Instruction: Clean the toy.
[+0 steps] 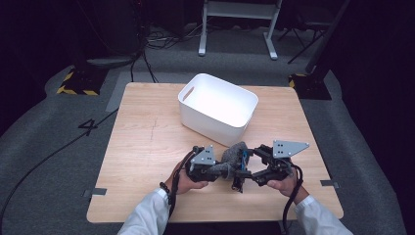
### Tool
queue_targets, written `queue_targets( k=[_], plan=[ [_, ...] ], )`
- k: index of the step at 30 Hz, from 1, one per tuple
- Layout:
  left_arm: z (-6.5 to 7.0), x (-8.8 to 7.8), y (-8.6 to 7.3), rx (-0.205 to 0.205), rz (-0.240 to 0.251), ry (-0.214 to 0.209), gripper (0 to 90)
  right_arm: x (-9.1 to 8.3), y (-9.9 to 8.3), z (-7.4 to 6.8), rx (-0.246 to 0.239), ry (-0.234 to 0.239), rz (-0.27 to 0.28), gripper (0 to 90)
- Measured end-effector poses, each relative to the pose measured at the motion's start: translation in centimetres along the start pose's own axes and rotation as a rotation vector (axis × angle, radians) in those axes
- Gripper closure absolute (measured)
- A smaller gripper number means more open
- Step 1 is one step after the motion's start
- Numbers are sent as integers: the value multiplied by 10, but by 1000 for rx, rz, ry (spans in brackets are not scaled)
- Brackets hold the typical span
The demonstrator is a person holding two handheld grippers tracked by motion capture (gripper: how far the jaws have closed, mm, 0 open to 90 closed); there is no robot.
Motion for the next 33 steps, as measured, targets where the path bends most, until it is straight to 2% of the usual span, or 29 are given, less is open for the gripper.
queue_targets(
  k=[2,3,7,12,15,16,18,21,24,29,33],
  plan=[
    [1,7,-6,-2,-34,-6,743,-3,3,2,3,-6,14,266],
    [1,10,-10,11,-64,-8,742,-4,5,3,8,-8,25,266],
    [6,21,-17,18,-112,-33,741,-10,10,7,17,-29,51,266],
    [16,31,-19,39,-133,-66,739,-14,13,15,17,-73,67,267],
    [23,35,-17,49,-122,-91,738,-17,14,20,32,-90,75,266],
    [25,36,-16,41,-111,-96,737,-18,14,21,31,-95,79,266],
    [30,40,-14,25,-79,-131,735,-18,14,22,33,-105,83,267],
    [38,46,-12,45,-79,-143,734,-16,13,25,23,-134,77,266],
    [39,44,-8,37,-47,-135,734,-15,10,26,22,-138,64,266],
    [35,32,-4,12,4,-113,734,-18,12,28,23,-153,66,267],
    [44,22,6,50,29,-110,734,-20,10,35,15,-191,58,266]
  ],
)
Point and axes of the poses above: each handheld gripper's, and its own axes: x roughly forward along the jaws, y roughly out of its top, z roughly to its right, the point moved 10 cm from there along x, roughly forward along the jaws, and after that the axes turned 8 degrees about -y, right-handed, at the moved point
